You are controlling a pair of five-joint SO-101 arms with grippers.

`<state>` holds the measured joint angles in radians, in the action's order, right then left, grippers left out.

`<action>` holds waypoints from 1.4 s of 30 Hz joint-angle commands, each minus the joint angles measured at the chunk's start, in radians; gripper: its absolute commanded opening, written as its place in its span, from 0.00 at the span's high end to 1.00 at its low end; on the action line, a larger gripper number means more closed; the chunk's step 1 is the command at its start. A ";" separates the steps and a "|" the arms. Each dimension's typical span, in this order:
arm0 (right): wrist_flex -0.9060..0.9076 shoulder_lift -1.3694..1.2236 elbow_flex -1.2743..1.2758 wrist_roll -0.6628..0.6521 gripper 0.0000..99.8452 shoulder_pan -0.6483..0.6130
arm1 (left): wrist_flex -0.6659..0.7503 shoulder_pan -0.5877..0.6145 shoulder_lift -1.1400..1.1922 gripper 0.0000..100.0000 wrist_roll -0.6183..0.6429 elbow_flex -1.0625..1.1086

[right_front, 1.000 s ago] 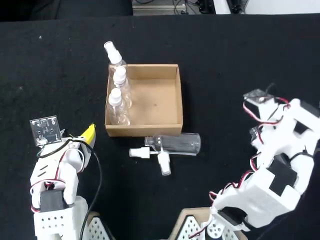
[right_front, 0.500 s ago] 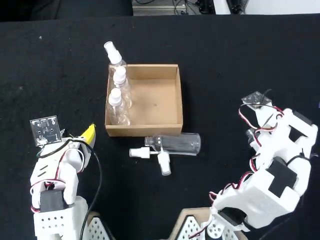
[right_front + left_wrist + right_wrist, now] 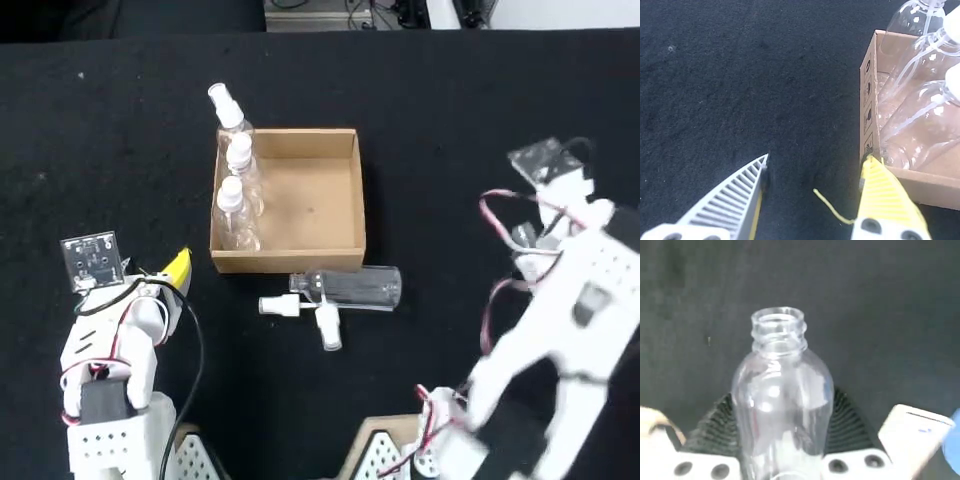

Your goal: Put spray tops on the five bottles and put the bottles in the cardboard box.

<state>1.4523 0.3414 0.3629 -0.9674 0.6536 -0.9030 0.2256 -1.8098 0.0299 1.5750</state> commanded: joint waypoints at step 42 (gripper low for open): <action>-0.437 0.265 0.209 0.463 0.99 0.374 | -0.694 -0.828 1.241 0.73 -0.488 -1.345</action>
<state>1.0610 0.7587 0.6406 -0.5010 0.9574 -1.7238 -0.5401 -0.6222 -0.4519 0.1389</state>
